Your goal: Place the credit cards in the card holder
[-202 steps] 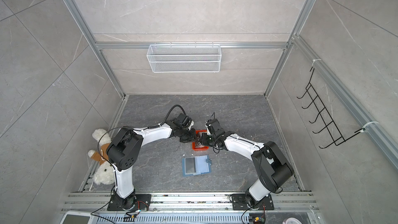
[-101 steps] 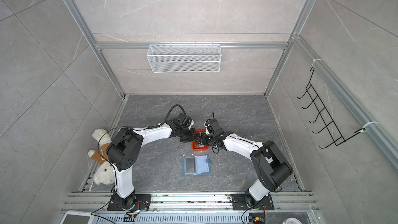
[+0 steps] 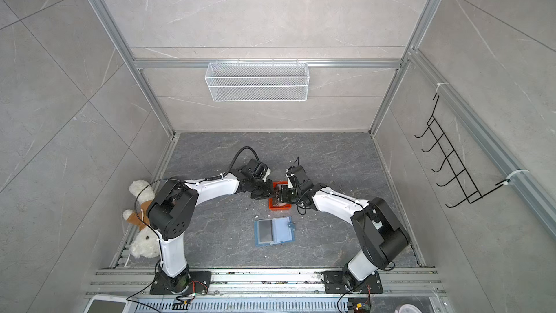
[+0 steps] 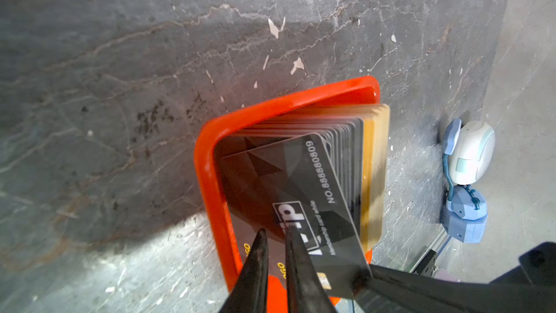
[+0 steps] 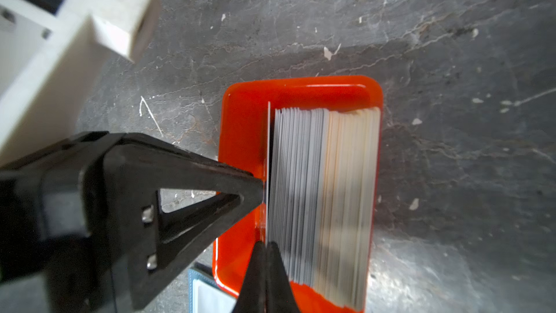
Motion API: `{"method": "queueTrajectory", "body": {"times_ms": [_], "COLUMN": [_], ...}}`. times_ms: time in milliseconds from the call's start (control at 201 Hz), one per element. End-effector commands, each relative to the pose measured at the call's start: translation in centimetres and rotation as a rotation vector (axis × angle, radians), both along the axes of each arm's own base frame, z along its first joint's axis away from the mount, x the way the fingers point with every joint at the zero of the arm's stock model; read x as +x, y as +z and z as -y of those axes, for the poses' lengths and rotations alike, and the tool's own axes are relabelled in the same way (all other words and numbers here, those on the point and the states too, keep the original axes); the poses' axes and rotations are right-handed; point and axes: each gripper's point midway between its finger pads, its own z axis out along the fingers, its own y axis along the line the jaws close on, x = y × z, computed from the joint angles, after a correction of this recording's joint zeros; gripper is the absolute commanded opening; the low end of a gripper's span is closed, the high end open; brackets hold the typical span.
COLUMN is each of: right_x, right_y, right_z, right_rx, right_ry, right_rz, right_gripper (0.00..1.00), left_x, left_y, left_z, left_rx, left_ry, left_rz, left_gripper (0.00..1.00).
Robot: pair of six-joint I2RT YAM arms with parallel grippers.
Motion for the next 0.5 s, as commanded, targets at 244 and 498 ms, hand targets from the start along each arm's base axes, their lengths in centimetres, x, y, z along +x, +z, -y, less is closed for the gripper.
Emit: {"method": "queueTrajectory", "body": {"times_ms": [244,498], "right_x": [-2.5,-4.8], "right_y": [3.9,7.1], "right_z": [1.1,2.0], "right_rx": [0.095,0.192], "right_ry": [-0.019,-0.03], "right_rz": [0.068,0.106], "right_gripper": [0.04,0.05], "left_x": [-3.1,-6.2], "left_y": [7.5,11.6], "left_z": [-0.2,-0.7], "left_rx": [-0.24,-0.467], "left_ry": [-0.038,-0.083], "left_rz": [0.101,0.182], "left_gripper": [0.2,0.22]}}
